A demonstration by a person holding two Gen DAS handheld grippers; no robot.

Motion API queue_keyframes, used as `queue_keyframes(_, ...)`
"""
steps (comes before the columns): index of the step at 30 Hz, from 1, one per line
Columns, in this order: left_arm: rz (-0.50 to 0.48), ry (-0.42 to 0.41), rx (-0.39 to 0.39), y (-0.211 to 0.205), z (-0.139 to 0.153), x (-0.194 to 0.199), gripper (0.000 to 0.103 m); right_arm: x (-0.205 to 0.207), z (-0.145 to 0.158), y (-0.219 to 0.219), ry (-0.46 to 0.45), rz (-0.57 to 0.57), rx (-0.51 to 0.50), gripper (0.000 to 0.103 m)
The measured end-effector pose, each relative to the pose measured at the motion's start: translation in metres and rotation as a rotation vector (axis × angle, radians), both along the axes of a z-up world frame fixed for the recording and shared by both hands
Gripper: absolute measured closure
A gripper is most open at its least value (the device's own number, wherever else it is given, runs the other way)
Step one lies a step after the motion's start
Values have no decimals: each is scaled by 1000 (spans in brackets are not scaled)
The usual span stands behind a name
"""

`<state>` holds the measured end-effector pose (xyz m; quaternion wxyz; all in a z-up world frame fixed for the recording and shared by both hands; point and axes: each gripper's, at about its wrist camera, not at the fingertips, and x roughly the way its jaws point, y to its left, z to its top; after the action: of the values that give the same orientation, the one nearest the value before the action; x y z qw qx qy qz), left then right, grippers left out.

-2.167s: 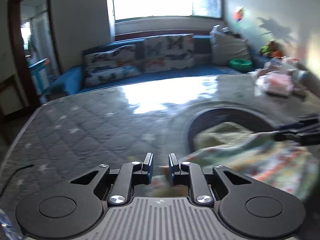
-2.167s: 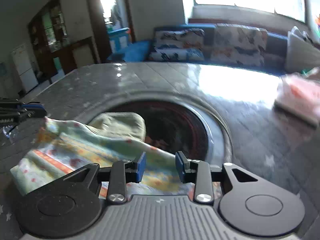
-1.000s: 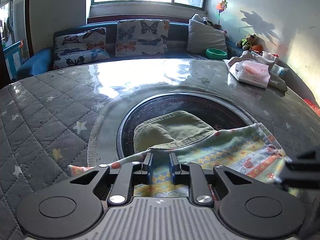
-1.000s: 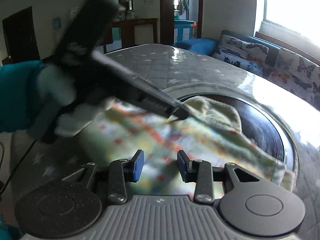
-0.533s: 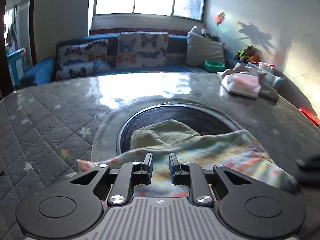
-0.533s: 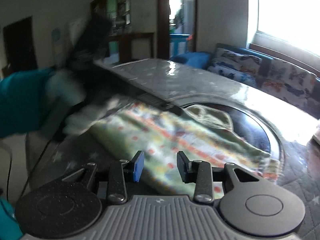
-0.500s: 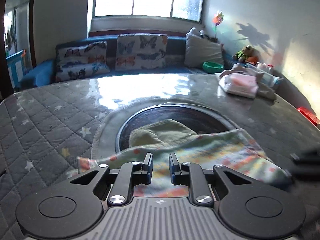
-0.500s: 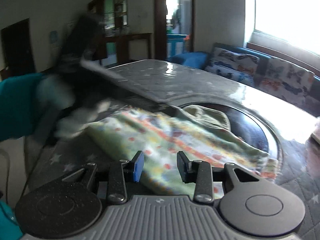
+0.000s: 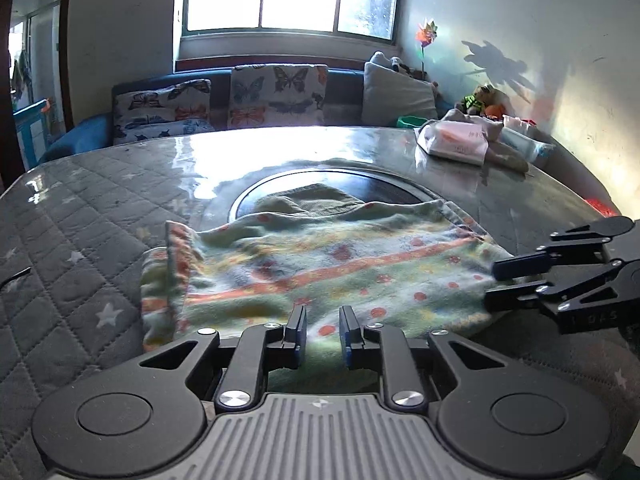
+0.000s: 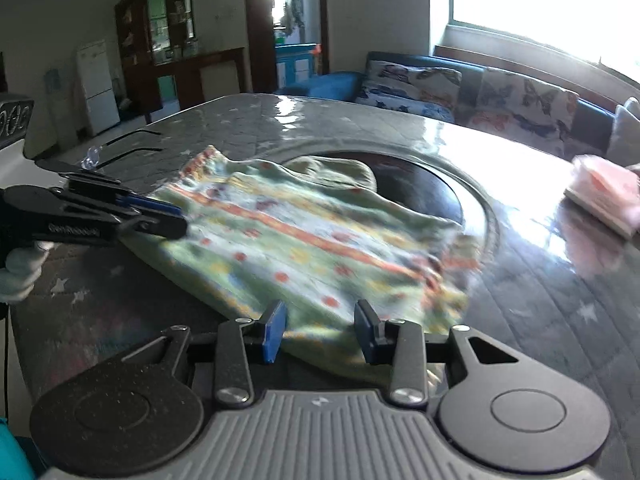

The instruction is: Fold clothes

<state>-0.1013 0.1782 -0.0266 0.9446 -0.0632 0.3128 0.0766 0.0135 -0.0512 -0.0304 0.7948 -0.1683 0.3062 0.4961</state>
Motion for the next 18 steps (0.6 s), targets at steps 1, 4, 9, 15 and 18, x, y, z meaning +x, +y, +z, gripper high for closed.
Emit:
queue_keyframes(1,5,-2,1,2,0,-2,82,1,-1,-3,-8,-8,-7,67)
queue_keyframes(4,34,6,4,11,-1,-10,82,4,-2,-13,-11,-13,-10,73)
queue_keyframes(9,107,19,-24,33,-6,-30,79,4,3,-17,-14,-11,-22,71)
queue_keyframes(15,137,-8,-18,38,12,-31,80,9,21,-4,-26,-5,0,57)
queue_keyframes(18,132,-17,-17,41,18,-11,80,16,23,13,-23,16,18,51)
